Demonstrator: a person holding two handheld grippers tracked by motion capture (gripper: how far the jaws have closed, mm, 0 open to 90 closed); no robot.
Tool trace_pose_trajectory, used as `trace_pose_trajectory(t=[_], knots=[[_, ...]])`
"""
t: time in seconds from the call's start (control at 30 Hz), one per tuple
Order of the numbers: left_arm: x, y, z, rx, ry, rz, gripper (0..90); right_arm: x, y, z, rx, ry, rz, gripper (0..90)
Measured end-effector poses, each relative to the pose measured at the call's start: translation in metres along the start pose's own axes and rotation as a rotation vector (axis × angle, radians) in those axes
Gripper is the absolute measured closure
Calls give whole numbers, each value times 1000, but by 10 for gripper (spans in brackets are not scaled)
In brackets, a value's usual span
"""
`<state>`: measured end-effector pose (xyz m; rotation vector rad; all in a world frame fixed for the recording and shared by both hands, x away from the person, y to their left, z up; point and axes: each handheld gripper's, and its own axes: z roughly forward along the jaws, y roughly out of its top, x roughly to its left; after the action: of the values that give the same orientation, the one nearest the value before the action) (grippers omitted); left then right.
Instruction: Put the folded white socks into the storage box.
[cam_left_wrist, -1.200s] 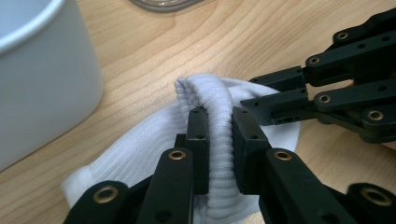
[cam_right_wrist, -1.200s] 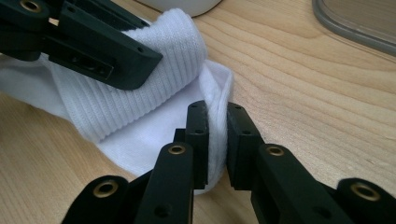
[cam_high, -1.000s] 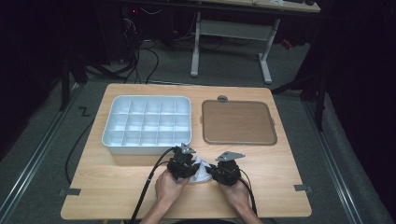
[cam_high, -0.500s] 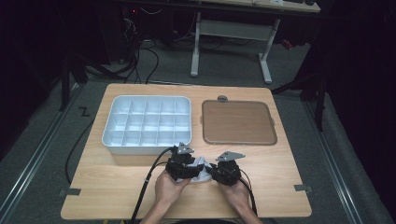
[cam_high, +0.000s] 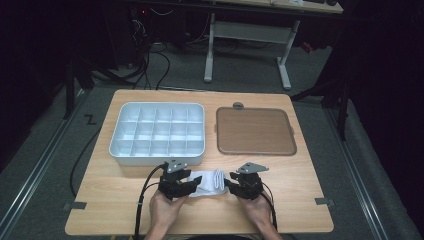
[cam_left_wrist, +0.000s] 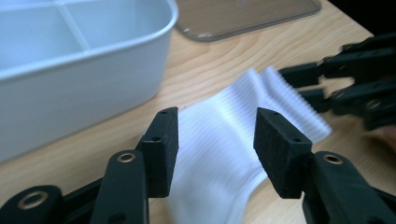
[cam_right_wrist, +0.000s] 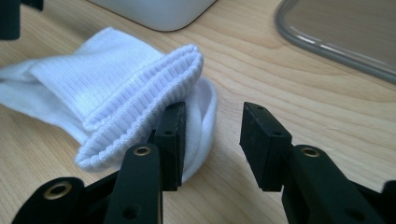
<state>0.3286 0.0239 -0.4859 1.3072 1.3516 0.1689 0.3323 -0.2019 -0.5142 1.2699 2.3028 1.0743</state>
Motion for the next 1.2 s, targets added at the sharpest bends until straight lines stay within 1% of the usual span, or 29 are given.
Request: trace_pose_trajectory(t=[0.07,0.13,0.2,0.23,0.3,0.33,0.43,0.47,0.5,0.6,0.63,0.7,0.8,0.83,0.9,0.93,0.97,1.03,1.07,1.13,1.2], knots=[[3,-2,-6,-5,9,4,495,-2,0,-6,-14,-8,5,617],[4,-6,-10,1,13,3,465,-2,1,-13,-28,-11,6,620],[4,-11,-12,15,18,17,434,-1,2,-20,-37,-19,-14,628],[4,-14,-13,23,22,23,419,-1,3,-22,-41,-16,-15,636],[6,-18,-12,33,29,23,395,1,6,-28,-53,-7,-23,660],[6,-20,-12,38,34,30,386,3,7,-30,-57,2,-26,671],[8,-25,-11,40,46,42,373,12,10,-34,-65,29,-61,684],[9,-28,-9,41,57,52,372,16,11,-35,-62,43,-73,688],[10,-29,-8,45,64,58,372,20,13,-34,-57,58,-84,692],[14,-34,-4,53,82,60,372,30,14,-29,-39,78,-120,694],[15,-36,-2,57,85,61,371,34,13,-25,-27,83,-128,693],[17,-39,1,63,94,72,372,36,12,-18,-4,79,-131,693],[19,-43,6,71,107,96,376,33,6,-9,13,66,-113,699],[20,-45,8,75,115,108,381,31,4,-8,18,60,-108,710],[19,-47,10,65,119,134,391,27,0,-7,21,55,-92,748],[18,-47,11,68,124,148,397,25,-2,-6,22,54,-92,771],[18,-47,11,69,126,153,403,24,-3,-6,33,50,-94,797],[17,-49,12,66,130,172,407,22,-5,-4,38,55,-105,851],[17,-50,12,61,132,179,410,21,-6,-4,37,59,-102,869],[17,-51,12,51,139,198,426,20,-6,-5,30,69,-92,884],[17,-52,12,41,145,206,448,20,-5,-7,22,66,-98,887]])
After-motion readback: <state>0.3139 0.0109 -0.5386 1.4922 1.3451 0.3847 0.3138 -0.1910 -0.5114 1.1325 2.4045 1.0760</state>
